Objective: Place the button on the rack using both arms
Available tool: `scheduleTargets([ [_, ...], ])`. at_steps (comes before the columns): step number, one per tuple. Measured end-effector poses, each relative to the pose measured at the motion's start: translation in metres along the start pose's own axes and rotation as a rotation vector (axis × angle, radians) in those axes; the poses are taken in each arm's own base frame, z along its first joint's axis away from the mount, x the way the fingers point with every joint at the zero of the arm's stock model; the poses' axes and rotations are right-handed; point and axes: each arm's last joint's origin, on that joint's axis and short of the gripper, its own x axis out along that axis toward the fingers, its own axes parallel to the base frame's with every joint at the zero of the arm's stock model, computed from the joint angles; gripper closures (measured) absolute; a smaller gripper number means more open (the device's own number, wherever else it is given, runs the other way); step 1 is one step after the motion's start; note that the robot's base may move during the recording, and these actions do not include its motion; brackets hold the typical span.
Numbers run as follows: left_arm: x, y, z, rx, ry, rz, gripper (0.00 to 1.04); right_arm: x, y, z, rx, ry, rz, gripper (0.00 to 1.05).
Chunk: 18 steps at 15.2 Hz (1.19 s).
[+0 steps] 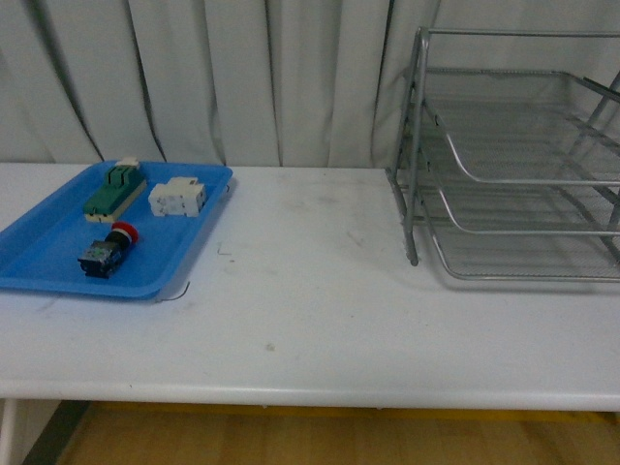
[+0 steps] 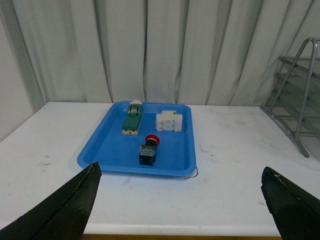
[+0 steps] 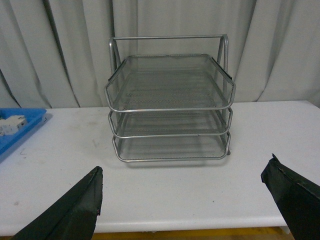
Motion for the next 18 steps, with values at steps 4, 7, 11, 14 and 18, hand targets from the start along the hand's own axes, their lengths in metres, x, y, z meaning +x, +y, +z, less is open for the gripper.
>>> scheduleTargets([
  [4,0.0,0.0,0.0,0.0,0.0,0.0,0.07,0.0,0.0,0.0,0.0,0.0,0.0,0.06],
  [7,0.0,0.0,0.0,0.0,0.0,0.0,0.07,0.0,0.0,0.0,0.0,0.0,0.0,0.06],
  [11,0.0,0.0,0.0,0.0,0.0,0.0,0.07,0.0,0.0,0.0,0.0,0.0,0.0,0.06],
  [14,0.0,0.0,0.0,0.0,0.0,0.0,0.07,0.0,0.0,0.0,0.0,0.0,0.0,0.06],
  [18,0.0,0.0,0.0,0.0,0.0,-0.001,0.07,0.01,-0.01,0.009,0.1,0.003,0.034,0.06],
])
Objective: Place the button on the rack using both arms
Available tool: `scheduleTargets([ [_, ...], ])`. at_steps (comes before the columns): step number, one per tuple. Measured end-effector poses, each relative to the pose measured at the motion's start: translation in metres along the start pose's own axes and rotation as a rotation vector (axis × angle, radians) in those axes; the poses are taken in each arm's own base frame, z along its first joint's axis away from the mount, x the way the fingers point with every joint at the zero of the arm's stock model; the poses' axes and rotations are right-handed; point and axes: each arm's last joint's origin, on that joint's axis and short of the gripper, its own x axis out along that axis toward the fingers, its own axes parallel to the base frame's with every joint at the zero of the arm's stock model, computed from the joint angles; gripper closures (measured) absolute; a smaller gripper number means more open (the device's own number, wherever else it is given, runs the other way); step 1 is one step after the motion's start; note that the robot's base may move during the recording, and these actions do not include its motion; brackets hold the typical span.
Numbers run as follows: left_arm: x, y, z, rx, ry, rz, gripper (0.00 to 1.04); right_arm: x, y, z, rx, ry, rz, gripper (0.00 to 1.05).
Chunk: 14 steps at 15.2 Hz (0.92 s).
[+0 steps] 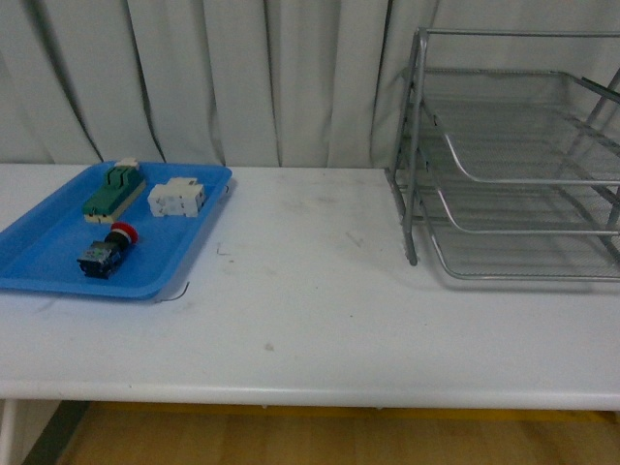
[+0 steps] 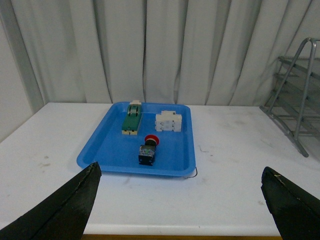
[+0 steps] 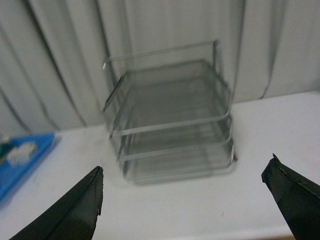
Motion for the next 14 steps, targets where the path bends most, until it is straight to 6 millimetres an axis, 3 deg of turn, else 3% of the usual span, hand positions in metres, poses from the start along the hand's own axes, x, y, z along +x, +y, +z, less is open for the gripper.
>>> scheduleTargets([
  [2,0.0,0.0,0.0,0.0,0.001,0.001,0.07,0.035,-0.037,0.058,0.087,-0.154,-0.049,0.06],
  [3,0.0,0.0,0.0,0.0,0.0,0.0,0.07,0.063,-0.059,0.082,0.133,-0.23,-0.059,0.06],
  [4,0.0,0.0,0.0,0.0,0.0,0.0,0.07,0.094,-0.08,0.087,0.221,-0.253,-0.06,0.06],
  [6,0.0,0.0,0.0,0.0,0.0,0.0,0.07,0.147,-0.112,0.058,0.488,-0.241,-0.03,0.06],
  [8,0.0,0.0,0.0,0.0,0.0,0.0,0.07,0.182,-0.121,0.011,0.815,-0.147,-0.009,0.06],
  [10,0.0,0.0,0.0,0.0,0.0,0.0,0.07,0.196,-0.111,-0.048,1.135,0.031,-0.068,0.06],
  [12,0.0,0.0,0.0,0.0,0.0,0.0,0.07,0.201,-0.098,-0.078,1.321,0.116,-0.117,0.06],
  [14,0.0,0.0,0.0,0.0,0.0,0.0,0.07,0.21,-0.089,-0.092,1.423,0.157,-0.129,0.06],
])
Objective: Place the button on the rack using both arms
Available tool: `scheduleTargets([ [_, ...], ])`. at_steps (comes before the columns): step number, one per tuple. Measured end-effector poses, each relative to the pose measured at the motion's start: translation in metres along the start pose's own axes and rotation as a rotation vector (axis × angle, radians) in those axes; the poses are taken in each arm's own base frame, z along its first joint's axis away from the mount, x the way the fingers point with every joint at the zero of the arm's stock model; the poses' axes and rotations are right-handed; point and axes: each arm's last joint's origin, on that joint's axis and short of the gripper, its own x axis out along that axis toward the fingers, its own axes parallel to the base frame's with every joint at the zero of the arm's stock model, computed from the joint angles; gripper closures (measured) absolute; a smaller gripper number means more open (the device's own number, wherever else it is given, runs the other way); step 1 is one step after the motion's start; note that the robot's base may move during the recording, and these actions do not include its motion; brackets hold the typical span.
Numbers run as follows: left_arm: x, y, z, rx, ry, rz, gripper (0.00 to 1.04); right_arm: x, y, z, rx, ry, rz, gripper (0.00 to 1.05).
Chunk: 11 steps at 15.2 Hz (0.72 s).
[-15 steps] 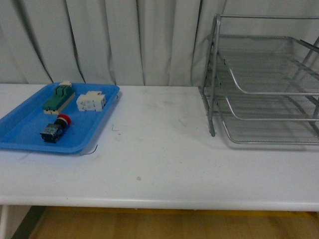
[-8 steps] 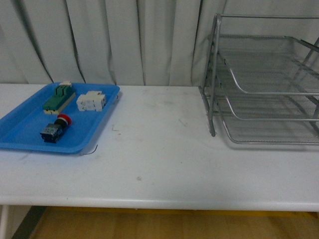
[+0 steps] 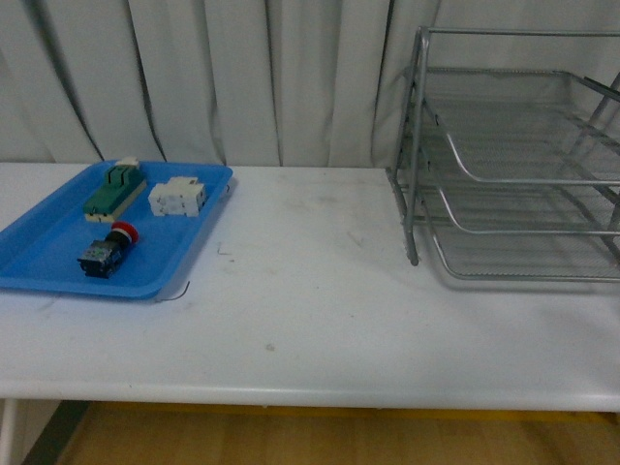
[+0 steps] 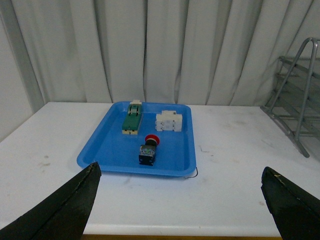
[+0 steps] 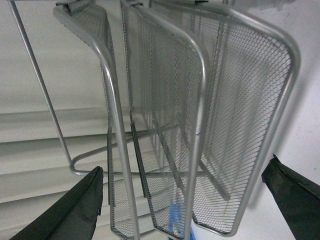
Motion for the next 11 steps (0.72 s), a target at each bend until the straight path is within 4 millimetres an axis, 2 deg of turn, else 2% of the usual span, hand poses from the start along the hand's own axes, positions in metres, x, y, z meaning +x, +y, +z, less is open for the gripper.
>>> scheduleTargets([
  [4,0.0,0.0,0.0,0.0,0.0,0.0,0.07,0.028,0.005,-0.014,0.017,0.04,0.043,0.06],
  [7,0.0,0.0,0.0,0.0,0.0,0.0,0.07,0.034,-0.003,-0.024,0.019,0.073,0.022,0.06],
  [10,0.0,0.0,0.0,0.0,0.0,0.0,0.07,0.041,-0.017,-0.023,0.027,0.079,-0.01,0.06],
  [11,0.0,0.0,0.0,0.0,0.0,0.0,0.07,0.044,-0.016,-0.02,0.026,0.072,-0.001,0.06],
])
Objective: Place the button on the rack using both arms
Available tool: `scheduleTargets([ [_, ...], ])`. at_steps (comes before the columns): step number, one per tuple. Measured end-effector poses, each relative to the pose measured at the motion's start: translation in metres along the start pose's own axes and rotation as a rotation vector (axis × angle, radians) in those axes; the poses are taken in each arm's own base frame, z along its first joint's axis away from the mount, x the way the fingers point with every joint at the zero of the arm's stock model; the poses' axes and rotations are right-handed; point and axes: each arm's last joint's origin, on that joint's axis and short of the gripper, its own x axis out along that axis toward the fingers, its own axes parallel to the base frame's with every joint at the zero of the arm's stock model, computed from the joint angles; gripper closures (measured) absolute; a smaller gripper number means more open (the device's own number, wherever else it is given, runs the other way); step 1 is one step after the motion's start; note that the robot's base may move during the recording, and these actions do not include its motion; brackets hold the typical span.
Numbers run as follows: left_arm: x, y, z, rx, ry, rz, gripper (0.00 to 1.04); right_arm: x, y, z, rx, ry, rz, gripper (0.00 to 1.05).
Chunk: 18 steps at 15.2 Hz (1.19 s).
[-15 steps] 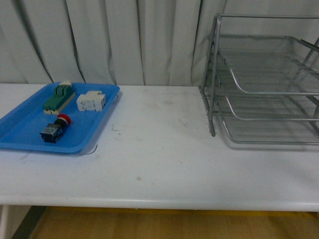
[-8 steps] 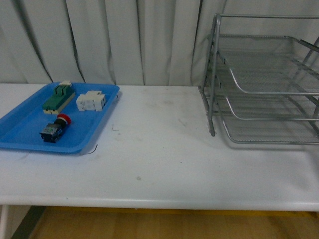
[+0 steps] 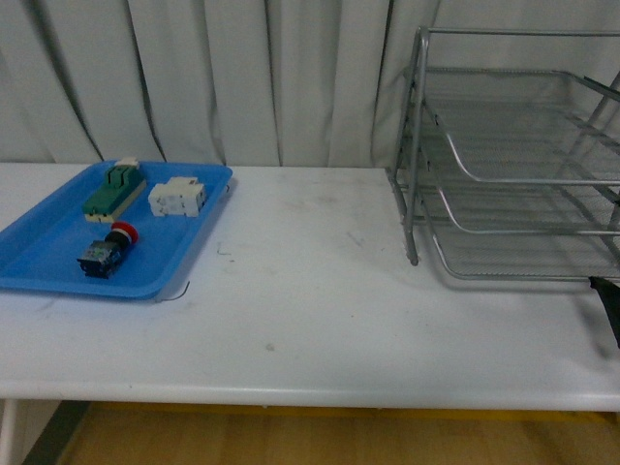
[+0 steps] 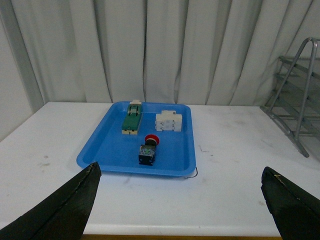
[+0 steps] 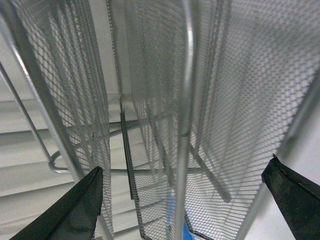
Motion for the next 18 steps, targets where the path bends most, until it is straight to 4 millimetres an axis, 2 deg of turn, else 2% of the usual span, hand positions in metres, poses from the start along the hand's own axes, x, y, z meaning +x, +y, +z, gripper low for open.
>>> scheduleTargets([
  [2,0.0,0.0,0.0,0.0,0.0,0.0,0.07,0.008,0.006,0.003,-0.016,0.0,0.031,0.06],
  [6,0.0,0.0,0.0,0.0,0.0,0.0,0.07,0.012,-0.003,0.004,-0.034,0.003,0.017,0.06],
  [9,0.0,0.0,0.0,0.0,0.0,0.0,0.07,0.018,-0.003,0.013,-0.05,-0.008,0.031,0.06],
  [10,0.0,0.0,0.0,0.0,0.0,0.0,0.07,0.022,-0.001,0.015,-0.06,-0.01,0.045,0.11],
  [15,0.0,0.0,0.0,0.0,0.0,0.0,0.07,0.036,-0.002,0.019,-0.116,-0.012,0.068,0.73],
  [17,0.0,0.0,0.0,0.0,0.0,0.0,0.07,0.037,-0.003,0.019,-0.117,-0.012,0.065,0.95],
  [18,0.0,0.0,0.0,0.0,0.0,0.0,0.07,0.037,-0.003,0.019,-0.078,-0.007,0.066,1.02],
])
